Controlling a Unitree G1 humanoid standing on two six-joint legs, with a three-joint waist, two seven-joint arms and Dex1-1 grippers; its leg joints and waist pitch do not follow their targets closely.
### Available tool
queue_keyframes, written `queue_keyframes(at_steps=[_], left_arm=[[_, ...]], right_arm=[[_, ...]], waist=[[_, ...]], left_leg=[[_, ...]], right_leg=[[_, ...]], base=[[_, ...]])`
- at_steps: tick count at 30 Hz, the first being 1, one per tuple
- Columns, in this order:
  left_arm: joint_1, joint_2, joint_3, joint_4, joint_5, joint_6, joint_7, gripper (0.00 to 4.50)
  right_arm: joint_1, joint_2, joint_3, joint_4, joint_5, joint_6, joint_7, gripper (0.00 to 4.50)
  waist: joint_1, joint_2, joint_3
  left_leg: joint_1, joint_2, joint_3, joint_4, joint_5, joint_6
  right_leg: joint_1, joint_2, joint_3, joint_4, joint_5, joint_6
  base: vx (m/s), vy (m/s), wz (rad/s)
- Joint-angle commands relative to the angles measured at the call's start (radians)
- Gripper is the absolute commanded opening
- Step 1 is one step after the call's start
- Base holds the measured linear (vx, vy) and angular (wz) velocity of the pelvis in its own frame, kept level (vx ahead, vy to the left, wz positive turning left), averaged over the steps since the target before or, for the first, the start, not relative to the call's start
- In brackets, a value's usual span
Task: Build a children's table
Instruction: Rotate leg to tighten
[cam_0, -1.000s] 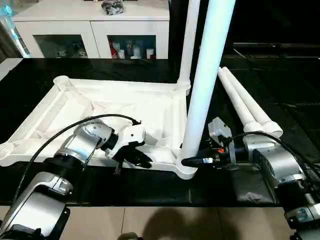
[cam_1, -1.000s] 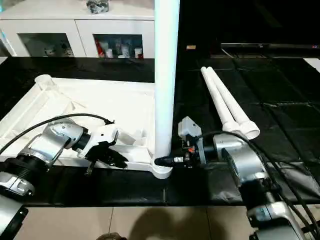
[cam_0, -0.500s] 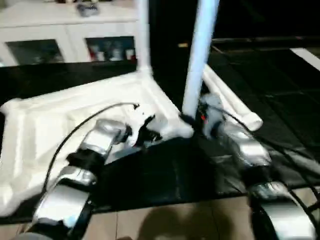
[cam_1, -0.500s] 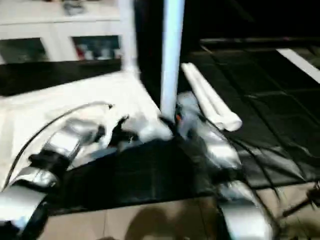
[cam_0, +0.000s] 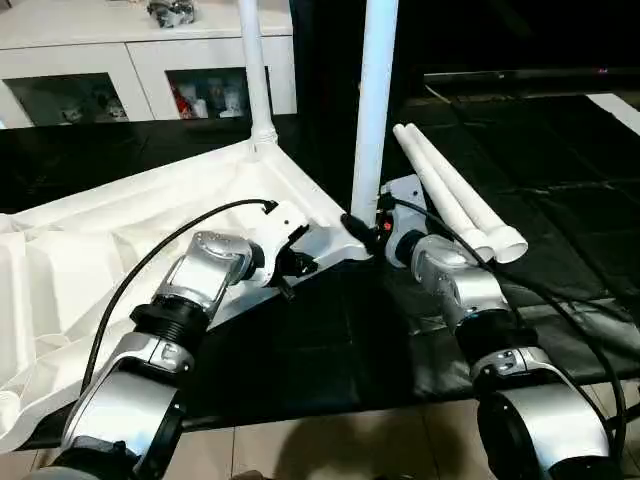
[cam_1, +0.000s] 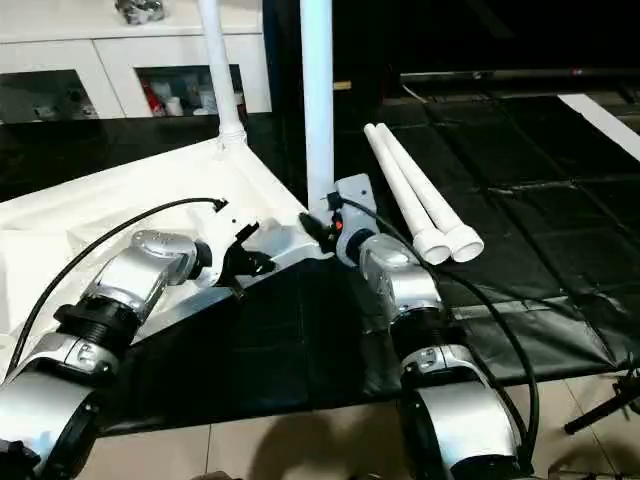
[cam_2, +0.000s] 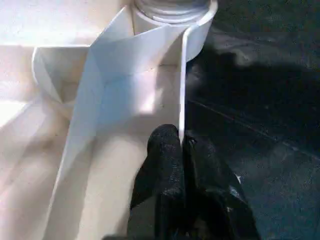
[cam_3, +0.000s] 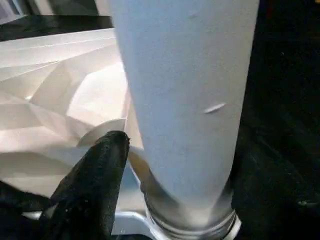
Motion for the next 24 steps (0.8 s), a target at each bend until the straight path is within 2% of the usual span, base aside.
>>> queue_keyframes(at_steps=[1,5,6,9,10,11,13,18,24], left_arm=[[-0.031,0.001,0.005,-0.040,-0.001,-0.065,-0.009,0.00],[-0.028,0.028,-0.010,-0.025,0.010,-0.107,-0.040,0.00],[-0.019,0.050,-0.025,-0.021,0.010,-0.143,-0.081,0.00],[-0.010,0.075,-0.047,-0.019,0.014,-0.190,-0.133,0.00],[-0.006,0.091,-0.060,-0.017,0.016,-0.218,-0.167,0.00],[-0.004,0.107,-0.071,-0.013,0.017,-0.239,-0.203,0.00],[-0.005,0.130,-0.092,-0.004,0.029,-0.263,-0.244,0.00],[-0.005,0.134,-0.096,-0.003,0.032,-0.269,-0.250,0.00],[-0.005,0.134,-0.096,-0.003,0.032,-0.269,-0.250,0.00]], right_arm=[[0.044,0.008,0.063,-0.010,-0.003,0.017,0.086,3.56],[0.092,-0.045,0.076,-0.079,0.004,0.006,0.174,3.91],[0.121,-0.085,0.081,-0.129,0.017,0.011,0.240,4.00],[0.144,-0.129,0.087,-0.169,0.027,0.008,0.311,4.16],[0.153,-0.159,0.091,-0.184,0.029,-0.001,0.355,4.16],[0.162,-0.191,0.093,-0.199,0.033,-0.007,0.401,4.43],[0.173,-0.232,0.093,-0.225,0.050,-0.009,0.470,4.49],[0.175,-0.238,0.093,-0.229,0.053,-0.009,0.482,4.49],[0.175,-0.238,0.093,-0.229,0.053,-0.009,0.482,4.49]], waist=[[0.007,0.000,-0.079],[0.019,-0.002,-0.083],[0.023,0.001,-0.083],[0.030,-0.001,-0.085],[0.030,-0.001,-0.085],[0.034,0.002,-0.085],[0.039,0.001,-0.083],[0.052,0.002,-0.082],[0.055,0.000,-0.084]], left_leg=[[0.013,0.052,-0.020,-0.064,-0.163,0.064],[0.011,0.054,-0.020,-0.061,-0.129,0.080],[0.011,0.054,-0.020,-0.061,-0.132,0.085],[0.008,0.054,-0.019,-0.059,-0.129,0.092],[0.008,0.054,-0.019,-0.059,-0.129,0.092],[0.010,0.056,-0.019,-0.059,-0.143,0.092],[0.011,0.057,-0.018,-0.059,-0.153,0.089],[0.015,0.060,-0.020,-0.062,-0.171,0.062],[0.011,0.059,-0.020,-0.061,-0.143,0.066]], right_leg=[[0.071,-0.082,0.071,-0.069,-0.213,-0.177],[0.072,-0.082,0.072,-0.060,-0.161,-0.185],[0.073,-0.081,0.071,-0.062,-0.161,-0.184],[0.074,-0.081,0.071,-0.057,-0.148,-0.183],[0.074,-0.081,0.071,-0.057,-0.148,-0.183],[0.072,-0.080,0.069,-0.061,-0.164,-0.183],[0.070,-0.080,0.070,-0.063,-0.180,-0.180],[0.065,-0.083,0.070,-0.068,-0.237,-0.171],[0.067,-0.083,0.071,-0.060,-0.185,-0.182]], base=[[0.000,0.000,0.00],[0.000,0.000,0.00],[0.000,0.000,0.00],[0.000,0.000,0.00],[0.000,0.000,0.00],[0.000,0.000,0.00],[0.000,0.000,0.00],[0.000,0.000,0.00],[0.000,0.000,0.00]])
